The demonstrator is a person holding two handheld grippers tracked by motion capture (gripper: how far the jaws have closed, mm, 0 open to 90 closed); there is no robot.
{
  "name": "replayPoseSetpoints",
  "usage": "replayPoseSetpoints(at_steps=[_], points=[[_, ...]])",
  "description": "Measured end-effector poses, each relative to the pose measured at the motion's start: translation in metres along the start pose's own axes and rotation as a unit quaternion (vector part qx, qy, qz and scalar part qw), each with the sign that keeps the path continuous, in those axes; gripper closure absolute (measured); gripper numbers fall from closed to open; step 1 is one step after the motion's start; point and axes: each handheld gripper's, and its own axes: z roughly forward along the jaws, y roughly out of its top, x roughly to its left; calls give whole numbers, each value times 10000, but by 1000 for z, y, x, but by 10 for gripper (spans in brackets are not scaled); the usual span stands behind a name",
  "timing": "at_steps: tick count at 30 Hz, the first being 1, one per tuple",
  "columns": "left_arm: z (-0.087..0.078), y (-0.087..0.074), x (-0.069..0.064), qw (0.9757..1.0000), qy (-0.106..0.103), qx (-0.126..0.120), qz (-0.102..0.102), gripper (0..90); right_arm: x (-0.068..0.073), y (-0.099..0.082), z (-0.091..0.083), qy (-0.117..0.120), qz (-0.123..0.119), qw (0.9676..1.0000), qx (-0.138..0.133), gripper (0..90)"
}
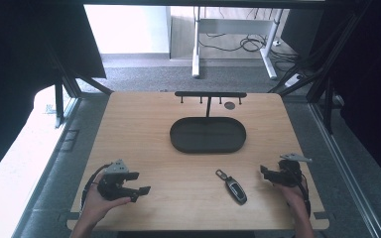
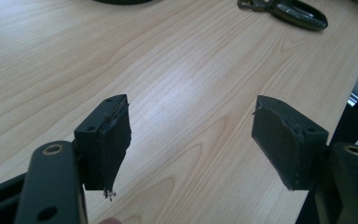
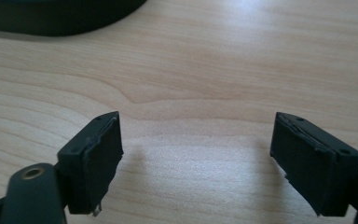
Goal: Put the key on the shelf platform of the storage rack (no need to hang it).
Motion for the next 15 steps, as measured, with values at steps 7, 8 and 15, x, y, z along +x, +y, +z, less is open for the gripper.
replayPoseSetpoints(at_steps=[7, 8, 15], points=[[-3, -1, 1, 10000, -26, -21, 11, 280, 7, -3, -2, 149, -187, 9997, -31, 204], [-4, -1, 2, 10000, -21, -30, -1, 280, 7, -3, -2, 182, -184, 9997, -15, 205], [-11, -2, 6, 9999, 26, -113, -67, 280, 7, -2, -7, 235, -171, 9996, -69, 233]])
